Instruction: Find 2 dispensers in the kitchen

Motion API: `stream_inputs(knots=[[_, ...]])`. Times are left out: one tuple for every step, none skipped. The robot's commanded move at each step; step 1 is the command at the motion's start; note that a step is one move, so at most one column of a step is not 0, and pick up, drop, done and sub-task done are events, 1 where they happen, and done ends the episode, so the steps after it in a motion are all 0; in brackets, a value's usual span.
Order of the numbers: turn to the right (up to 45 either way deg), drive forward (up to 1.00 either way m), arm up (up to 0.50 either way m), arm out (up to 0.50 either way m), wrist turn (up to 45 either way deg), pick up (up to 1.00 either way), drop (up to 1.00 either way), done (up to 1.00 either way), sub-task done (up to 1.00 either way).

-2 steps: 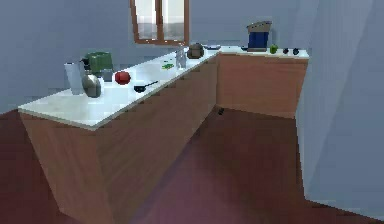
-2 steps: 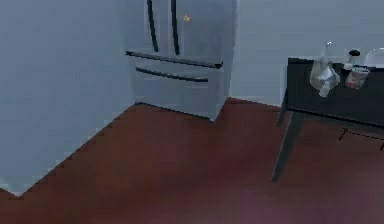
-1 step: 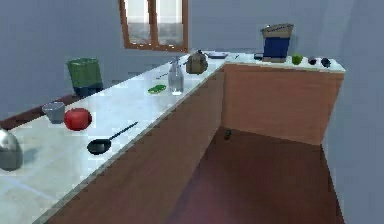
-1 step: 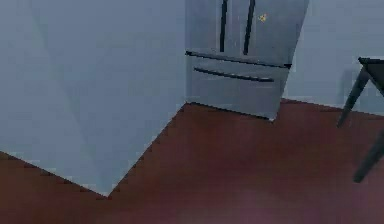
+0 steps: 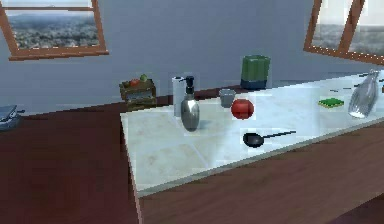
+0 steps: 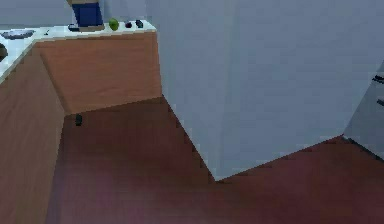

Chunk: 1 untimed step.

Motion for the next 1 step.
stream_inputs(knots=[[0.0, 0.0, 0.0, 0.0, 0.0, 0.0, 0.0, 1.0, 0.0]])
